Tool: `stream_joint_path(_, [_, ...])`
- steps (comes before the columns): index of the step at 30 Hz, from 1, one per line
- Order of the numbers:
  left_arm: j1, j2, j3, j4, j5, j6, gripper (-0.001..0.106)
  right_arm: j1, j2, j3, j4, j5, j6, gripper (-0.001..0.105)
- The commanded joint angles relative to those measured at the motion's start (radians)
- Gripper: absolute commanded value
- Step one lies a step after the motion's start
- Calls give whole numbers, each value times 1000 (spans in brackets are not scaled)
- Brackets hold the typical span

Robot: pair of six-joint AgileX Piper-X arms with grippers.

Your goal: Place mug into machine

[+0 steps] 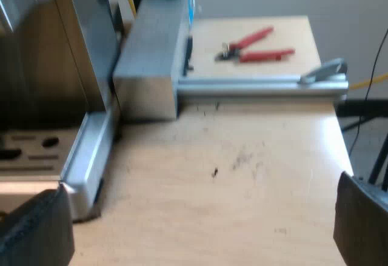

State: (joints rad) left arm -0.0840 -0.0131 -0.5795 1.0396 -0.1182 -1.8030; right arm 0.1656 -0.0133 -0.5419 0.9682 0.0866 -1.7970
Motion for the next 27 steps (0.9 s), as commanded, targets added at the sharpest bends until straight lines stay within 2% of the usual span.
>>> stream_joint_path(1, [0,-131,29,-14,8,-4,82,1,-36,34,8,-5,-3,88])
stream_joint_path(4, [0,-129,65,-20,47,-4,82,1,-36,45,1,-5,-3,88])
stream_joint_path(13, [0,-129,65,-21,51,-4,82,1,-36,45,1,-2,-2,88])
stream_joint_path(18, [0,-129,78,-46,94,-4,82,1,-36,45,1,-2,-2,88])
stream_joint_path(27, [0,-129,80,-51,131,6,82,1,-36,45,1,-2,-2,88])
